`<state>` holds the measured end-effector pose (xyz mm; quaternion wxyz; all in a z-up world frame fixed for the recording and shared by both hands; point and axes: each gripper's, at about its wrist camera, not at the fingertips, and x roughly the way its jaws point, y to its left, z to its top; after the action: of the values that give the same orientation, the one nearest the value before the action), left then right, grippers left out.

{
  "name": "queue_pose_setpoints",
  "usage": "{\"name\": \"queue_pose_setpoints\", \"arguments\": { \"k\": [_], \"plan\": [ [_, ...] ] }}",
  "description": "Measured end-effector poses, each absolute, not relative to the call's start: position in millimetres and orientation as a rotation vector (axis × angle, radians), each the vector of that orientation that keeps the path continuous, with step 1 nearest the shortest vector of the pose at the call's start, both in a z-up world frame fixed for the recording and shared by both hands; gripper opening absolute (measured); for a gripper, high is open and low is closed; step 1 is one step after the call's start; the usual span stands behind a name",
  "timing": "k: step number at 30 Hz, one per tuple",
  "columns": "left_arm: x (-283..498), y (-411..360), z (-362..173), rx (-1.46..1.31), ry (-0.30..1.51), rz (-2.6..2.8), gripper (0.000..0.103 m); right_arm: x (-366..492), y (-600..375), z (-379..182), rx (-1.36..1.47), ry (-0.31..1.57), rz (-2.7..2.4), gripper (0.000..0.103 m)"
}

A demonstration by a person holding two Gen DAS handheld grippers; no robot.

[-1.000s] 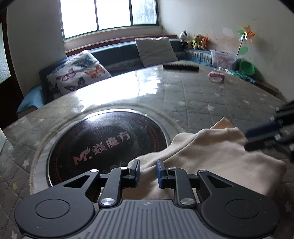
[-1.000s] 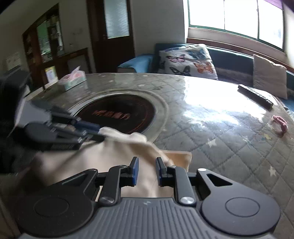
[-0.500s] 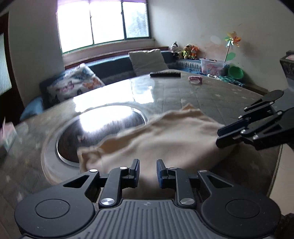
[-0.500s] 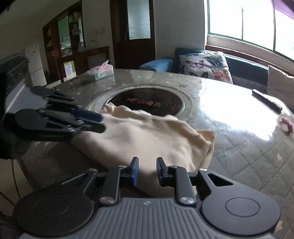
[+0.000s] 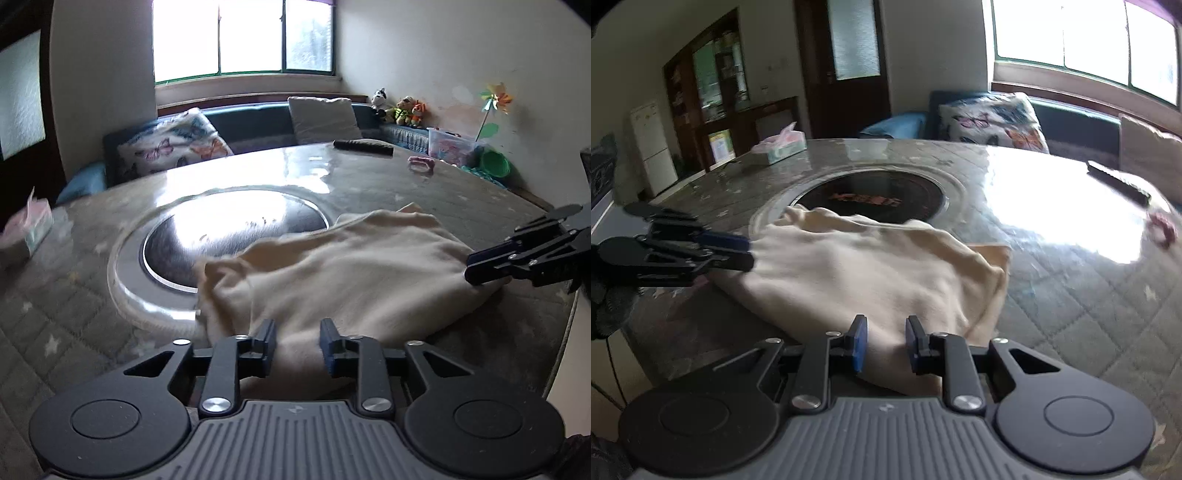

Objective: Fold clothes

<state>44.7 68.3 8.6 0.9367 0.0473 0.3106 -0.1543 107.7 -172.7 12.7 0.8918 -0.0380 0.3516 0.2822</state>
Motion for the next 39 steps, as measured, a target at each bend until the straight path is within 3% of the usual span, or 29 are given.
{"name": "queue_pose_setpoints", "arguments": {
  "k": [4, 6, 10, 15, 19, 24, 30, 37, 39],
  "plan": [
    [45, 68, 14, 0.095, 0.629, -0.313, 0.037, 109, -174, 15, -0.067, 0.726, 0.584, 0.021],
    [48, 68, 18, 0.083, 0.617, -0.308, 0.052, 112, -173, 21, -0.073, 0.708, 0.582, 0.021],
    [54, 70, 21, 0.064, 0.611, -0.284, 0.061, 127, -172, 23, -0.063, 0.688, 0.554, 0.024],
    [62, 73, 22, 0.053, 0.602, -0.238, 0.088, 151, -174, 18, -0.013, 0.694, 0.517, 0.024],
    [69, 78, 22, 0.041, 0.607, -0.21, 0.09, 171, -173, 8, -0.003, 0.709, 0.481, 0.024],
    [72, 85, 22, 0.025, 0.607, -0.184, 0.103, 184, -179, 1, 0.033, 0.722, 0.448, 0.024],
    [80, 91, 21, 0.003, 0.622, -0.168, 0.103, 187, -179, 0, 0.011, 0.73, 0.423, 0.025],
    [100, 102, 23, -0.022, 0.629, -0.06, 0.103, 182, -169, 11, -0.03, 0.694, 0.438, 0.033],
    [111, 106, 22, -0.021, 0.641, -0.013, 0.103, 181, -163, 15, -0.052, 0.685, 0.451, 0.043]
  ]
}}
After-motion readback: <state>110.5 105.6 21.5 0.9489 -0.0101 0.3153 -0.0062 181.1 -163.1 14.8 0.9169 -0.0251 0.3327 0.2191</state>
